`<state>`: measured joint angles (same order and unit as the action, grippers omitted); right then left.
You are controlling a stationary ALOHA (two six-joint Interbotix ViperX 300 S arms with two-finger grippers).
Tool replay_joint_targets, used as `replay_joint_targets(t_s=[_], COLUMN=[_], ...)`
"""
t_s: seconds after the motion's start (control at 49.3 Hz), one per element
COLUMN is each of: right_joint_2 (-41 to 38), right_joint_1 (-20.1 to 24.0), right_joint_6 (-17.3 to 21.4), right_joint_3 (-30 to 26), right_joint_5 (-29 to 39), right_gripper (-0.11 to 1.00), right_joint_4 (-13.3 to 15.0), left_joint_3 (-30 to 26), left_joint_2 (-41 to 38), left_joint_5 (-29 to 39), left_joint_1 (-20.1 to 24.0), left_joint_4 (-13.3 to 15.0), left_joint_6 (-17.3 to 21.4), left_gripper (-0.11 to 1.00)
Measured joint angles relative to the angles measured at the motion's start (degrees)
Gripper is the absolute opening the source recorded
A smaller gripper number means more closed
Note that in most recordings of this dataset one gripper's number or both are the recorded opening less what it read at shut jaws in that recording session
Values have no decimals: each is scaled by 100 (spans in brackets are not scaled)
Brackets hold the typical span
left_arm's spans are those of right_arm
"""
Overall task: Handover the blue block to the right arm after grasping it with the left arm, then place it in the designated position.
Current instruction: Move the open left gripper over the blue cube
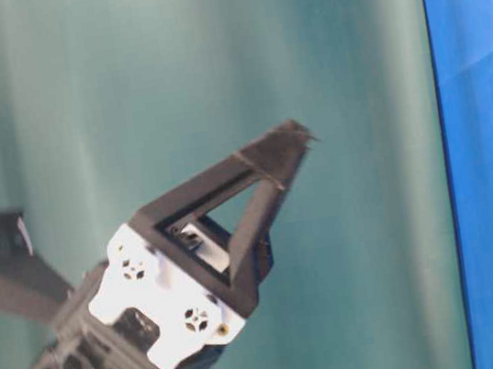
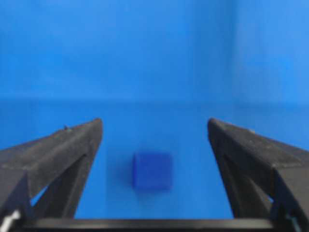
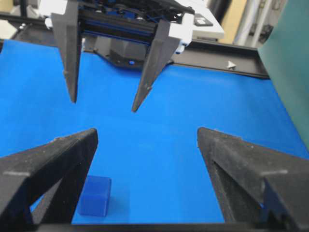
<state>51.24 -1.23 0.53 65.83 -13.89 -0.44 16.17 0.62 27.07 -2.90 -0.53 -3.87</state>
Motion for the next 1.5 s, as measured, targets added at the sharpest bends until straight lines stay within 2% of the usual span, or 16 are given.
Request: replay_joint_targets(t_s=[0.162, 0.325, 1.502], right_joint_2=[-26, -62, -97], right_joint_1=[0, 0, -26], right_joint_6=[0, 0, 0], right_joint_3=[0, 0, 0], right_joint_5=[0, 9, 18], right_gripper=[97, 97, 97], right_joint_4=[0, 0, 0], left_joint_3=[-598, -914, -967], left_joint_2=[-325, -483, -501], left_joint_5=[1213, 1714, 1731], left_joint_1=[0, 0, 0], left_joint_4=[0, 0, -9], left_joint_6=[26, 44, 9], left_gripper=[93, 93, 93])
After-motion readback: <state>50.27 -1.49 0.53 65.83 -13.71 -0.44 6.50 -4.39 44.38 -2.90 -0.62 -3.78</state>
